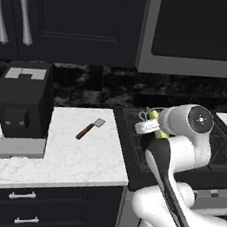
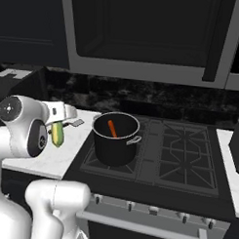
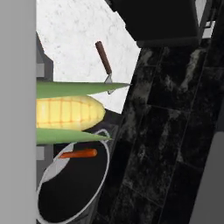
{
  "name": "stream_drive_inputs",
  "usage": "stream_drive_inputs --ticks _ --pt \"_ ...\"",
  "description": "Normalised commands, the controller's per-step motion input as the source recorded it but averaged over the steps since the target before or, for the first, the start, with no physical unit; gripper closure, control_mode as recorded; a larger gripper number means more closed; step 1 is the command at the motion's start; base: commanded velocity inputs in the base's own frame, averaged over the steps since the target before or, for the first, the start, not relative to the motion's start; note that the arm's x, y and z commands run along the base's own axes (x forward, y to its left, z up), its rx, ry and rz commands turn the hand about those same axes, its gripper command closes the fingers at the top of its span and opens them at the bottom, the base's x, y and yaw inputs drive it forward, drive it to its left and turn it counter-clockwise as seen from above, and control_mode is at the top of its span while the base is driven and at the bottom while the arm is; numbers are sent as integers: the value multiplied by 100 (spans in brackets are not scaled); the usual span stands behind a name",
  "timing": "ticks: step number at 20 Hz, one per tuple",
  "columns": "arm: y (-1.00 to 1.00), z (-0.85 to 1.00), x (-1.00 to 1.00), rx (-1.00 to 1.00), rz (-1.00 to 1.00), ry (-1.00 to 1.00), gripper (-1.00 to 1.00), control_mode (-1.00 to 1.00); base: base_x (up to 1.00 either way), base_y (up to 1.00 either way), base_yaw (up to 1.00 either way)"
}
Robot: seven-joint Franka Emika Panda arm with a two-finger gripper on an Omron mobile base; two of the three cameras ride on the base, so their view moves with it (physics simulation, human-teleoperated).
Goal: Put the corn and carrot in the pot. Retrieve the spatula and lightly stir the vegetables in the pot.
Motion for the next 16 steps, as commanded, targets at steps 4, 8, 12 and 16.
stream_drive_inputs --ticks 4,8,12,16 --pt "-96 59 28 0 -11 -2 100 -100 0 0 0" --pt "-79 -8 76 0 -16 2 100 -100 0 0 0" --pt "-46 -34 81 0 -13 0 100 -100 0 0 0" --pt "-49 -6 52 0 -10 -5 100 -100 0 0 0"
